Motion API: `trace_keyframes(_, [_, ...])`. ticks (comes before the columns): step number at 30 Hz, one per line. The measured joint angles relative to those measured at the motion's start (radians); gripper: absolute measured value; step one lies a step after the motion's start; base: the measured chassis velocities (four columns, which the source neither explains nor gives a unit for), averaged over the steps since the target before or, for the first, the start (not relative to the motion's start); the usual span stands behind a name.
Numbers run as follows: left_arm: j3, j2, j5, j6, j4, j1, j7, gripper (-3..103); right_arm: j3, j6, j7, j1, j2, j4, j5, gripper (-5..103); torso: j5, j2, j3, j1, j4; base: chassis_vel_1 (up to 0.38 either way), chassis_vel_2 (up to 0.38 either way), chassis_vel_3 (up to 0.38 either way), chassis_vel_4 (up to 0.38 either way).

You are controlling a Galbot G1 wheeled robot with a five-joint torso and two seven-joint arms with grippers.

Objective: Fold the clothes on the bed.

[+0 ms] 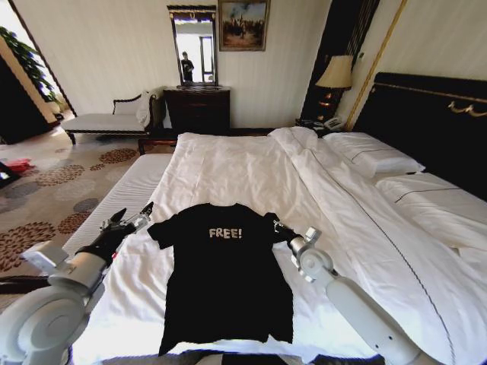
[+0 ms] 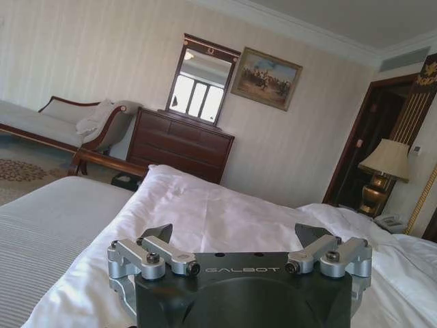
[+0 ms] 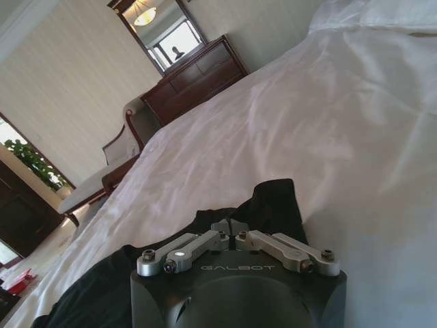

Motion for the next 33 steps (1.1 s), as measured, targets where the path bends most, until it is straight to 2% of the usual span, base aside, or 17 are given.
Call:
trace_keyframes(8, [-0.004, 0.006, 0.002, -0.002, 0.0, -0.004, -0.001, 100, -0.062, 0.032, -0.042, 0.044, 0.037, -0.036, -0.008, 0, 0.0001, 0.0, 0.0, 0.0, 0.0001, 0.0, 0.0, 0.0, 0.0])
trace_keyframes(15, [0.013, 0.002, 0.009, -0.002, 0.009, -0.017, -0.002, 100, -0.136, 0.067, -0.076, 0.041, 0.053, -0.074, -0.068, 0, 0.0001, 0.0, 0.0, 0.0, -0.0001, 0.0, 0.0, 0.0, 0.0])
trace_keyframes(28, [0.025, -0.004, 0.024, -0.006, 0.019, -0.017, -0.002, 100, -0.155, 0.09, -0.108, 0.044, 0.075, -0.119, -0.129, -1, 0.0001, 0.0, 0.0, 0.0, 0.0, 0.0, 0.0, 0.0, 0.0])
trace_keyframes(29, [0.026, -0.005, 0.025, -0.006, 0.019, -0.017, -0.002, 100, -0.153, 0.093, -0.111, 0.041, 0.074, -0.115, -0.13, 9, 0.0001, 0.0, 0.0, 0.0, 0.0001, 0.0, 0.0, 0.0, 0.0])
trace_keyframes(30, [0.026, -0.005, 0.025, -0.006, 0.019, -0.017, -0.002, 100, -0.153, 0.093, -0.111, 0.041, 0.074, -0.115, -0.13, 9, 0.0001, 0.0, 0.0, 0.0, 0.0001, 0.0, 0.0, 0.0, 0.0])
trace_keyframes(32, [0.03, -0.009, 0.029, -0.006, 0.021, -0.018, -0.002, 100, -0.141, 0.1, -0.12, 0.028, 0.066, -0.093, -0.127, 20, 0.0001, 0.0, 0.0, 0.0, 0.0, 0.0, 0.0, 0.0, 0.0])
trace_keyframes(33, [0.03, -0.009, 0.029, -0.006, 0.021, -0.018, -0.002, 100, -0.141, 0.1, -0.12, 0.028, 0.066, -0.093, -0.127, 20, 0.0001, 0.0, 0.0, 0.0, 0.0, 0.0, 0.0, 0.0, 0.0])
